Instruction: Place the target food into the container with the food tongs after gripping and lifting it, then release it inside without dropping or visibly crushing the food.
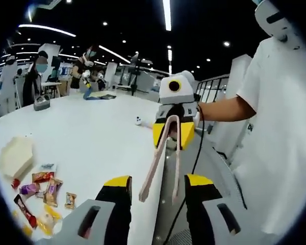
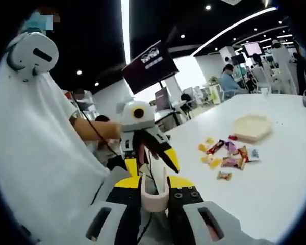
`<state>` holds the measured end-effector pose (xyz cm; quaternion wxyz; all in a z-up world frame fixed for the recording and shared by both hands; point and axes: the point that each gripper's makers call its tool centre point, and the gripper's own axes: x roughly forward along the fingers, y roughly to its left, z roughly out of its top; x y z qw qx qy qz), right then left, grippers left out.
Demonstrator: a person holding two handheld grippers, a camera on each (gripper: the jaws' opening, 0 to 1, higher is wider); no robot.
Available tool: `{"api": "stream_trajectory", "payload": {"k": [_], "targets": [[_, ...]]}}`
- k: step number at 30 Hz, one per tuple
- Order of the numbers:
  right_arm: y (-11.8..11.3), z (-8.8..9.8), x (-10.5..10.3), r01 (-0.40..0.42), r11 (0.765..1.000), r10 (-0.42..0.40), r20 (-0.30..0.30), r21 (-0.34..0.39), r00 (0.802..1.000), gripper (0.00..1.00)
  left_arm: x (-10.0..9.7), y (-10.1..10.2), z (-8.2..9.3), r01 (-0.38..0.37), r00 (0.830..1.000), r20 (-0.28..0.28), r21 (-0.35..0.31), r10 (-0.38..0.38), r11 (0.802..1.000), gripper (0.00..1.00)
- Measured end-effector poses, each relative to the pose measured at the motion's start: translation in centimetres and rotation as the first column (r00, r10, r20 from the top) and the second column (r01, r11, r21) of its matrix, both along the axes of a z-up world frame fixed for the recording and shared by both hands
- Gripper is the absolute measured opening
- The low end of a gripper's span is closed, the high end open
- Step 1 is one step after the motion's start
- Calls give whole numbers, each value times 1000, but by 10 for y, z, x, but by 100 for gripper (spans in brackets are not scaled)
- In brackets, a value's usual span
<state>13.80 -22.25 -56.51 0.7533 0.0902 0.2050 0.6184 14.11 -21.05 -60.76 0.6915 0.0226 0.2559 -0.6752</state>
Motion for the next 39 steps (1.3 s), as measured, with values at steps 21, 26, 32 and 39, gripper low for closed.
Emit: {"api": "stream_trajectory", "payload": {"k": [21, 26, 32, 39], "targets": [[5, -41, -16, -164, 942, 169, -10, -292, 986, 20, -14, -15, -18, 94, 981, 151, 178, -122, 979, 20], [5, -41, -16, -160, 947, 162, -14, -279, 987, 20, -15, -20, -21, 89, 980, 163, 176, -118, 980, 20], [1, -43, -12, -140, 947, 148, 4, -290, 989, 20, -13, -21, -20, 72, 979, 174, 164, -101, 984, 20], [0, -48, -13, -162, 927, 181, 26, -340, 983, 21, -12, -24, -22, 79, 976, 183, 191, -115, 978, 23]]}}
